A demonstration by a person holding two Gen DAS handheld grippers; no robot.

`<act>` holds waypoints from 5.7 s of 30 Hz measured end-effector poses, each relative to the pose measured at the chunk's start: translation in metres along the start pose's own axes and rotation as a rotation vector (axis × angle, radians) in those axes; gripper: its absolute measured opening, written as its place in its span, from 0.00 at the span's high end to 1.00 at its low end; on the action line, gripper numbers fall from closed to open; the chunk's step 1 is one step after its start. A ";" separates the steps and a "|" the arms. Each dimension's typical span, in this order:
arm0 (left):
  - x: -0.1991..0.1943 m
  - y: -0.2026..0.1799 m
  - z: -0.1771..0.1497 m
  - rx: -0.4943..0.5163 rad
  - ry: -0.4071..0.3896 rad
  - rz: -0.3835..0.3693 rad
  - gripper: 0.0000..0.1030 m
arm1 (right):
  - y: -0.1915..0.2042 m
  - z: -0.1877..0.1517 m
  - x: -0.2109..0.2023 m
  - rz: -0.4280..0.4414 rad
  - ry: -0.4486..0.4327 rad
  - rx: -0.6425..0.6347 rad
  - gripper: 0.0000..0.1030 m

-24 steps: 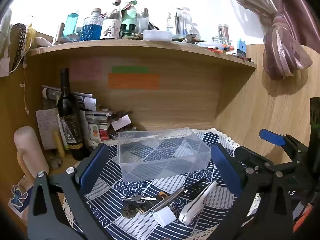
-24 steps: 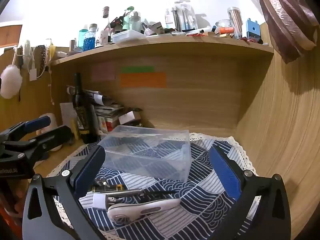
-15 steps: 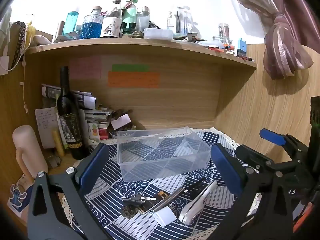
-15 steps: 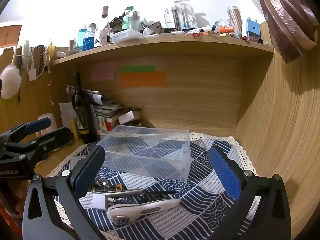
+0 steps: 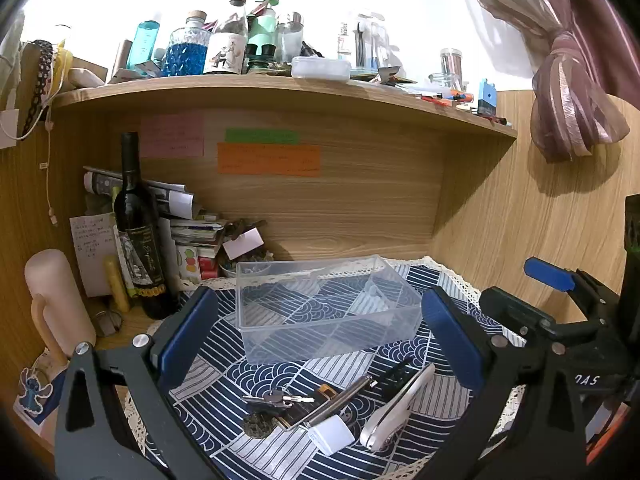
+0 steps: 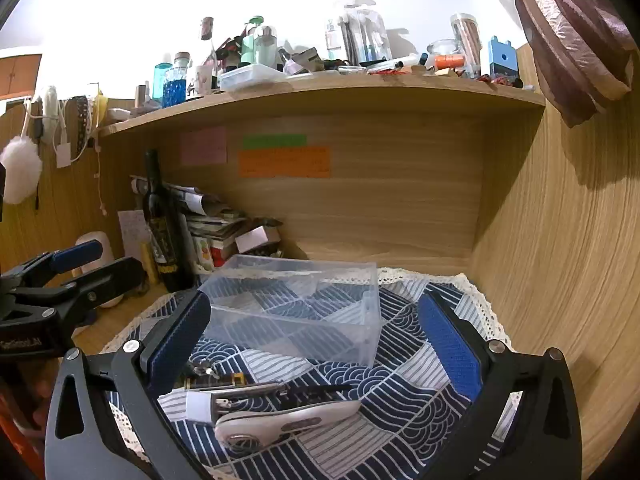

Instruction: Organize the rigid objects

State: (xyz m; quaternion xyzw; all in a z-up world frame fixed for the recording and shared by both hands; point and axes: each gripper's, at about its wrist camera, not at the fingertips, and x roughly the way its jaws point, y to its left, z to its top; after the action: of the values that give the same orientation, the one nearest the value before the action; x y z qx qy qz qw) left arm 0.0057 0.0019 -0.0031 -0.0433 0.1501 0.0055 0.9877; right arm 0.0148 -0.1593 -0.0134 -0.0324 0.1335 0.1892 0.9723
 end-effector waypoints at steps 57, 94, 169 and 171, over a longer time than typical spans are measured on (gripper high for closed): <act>-0.003 -0.006 0.004 0.013 -0.002 -0.021 0.00 | 0.003 0.000 -0.002 0.012 -0.009 0.011 0.00; 0.052 0.038 -0.111 -0.096 0.435 0.004 0.48 | 0.020 -0.102 0.084 0.044 0.415 0.000 0.16; 0.201 0.042 -0.019 0.059 0.403 0.013 0.73 | -0.020 0.010 0.202 0.012 0.297 -0.187 0.67; 0.206 0.045 -0.021 0.050 0.415 0.004 0.73 | -0.014 0.010 0.207 0.001 0.293 -0.214 0.67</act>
State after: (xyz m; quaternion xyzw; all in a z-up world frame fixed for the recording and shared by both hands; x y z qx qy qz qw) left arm 0.1950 0.0443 -0.0881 -0.0185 0.3505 -0.0054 0.9364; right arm 0.2077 -0.0967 -0.0599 -0.1627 0.2530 0.1960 0.9333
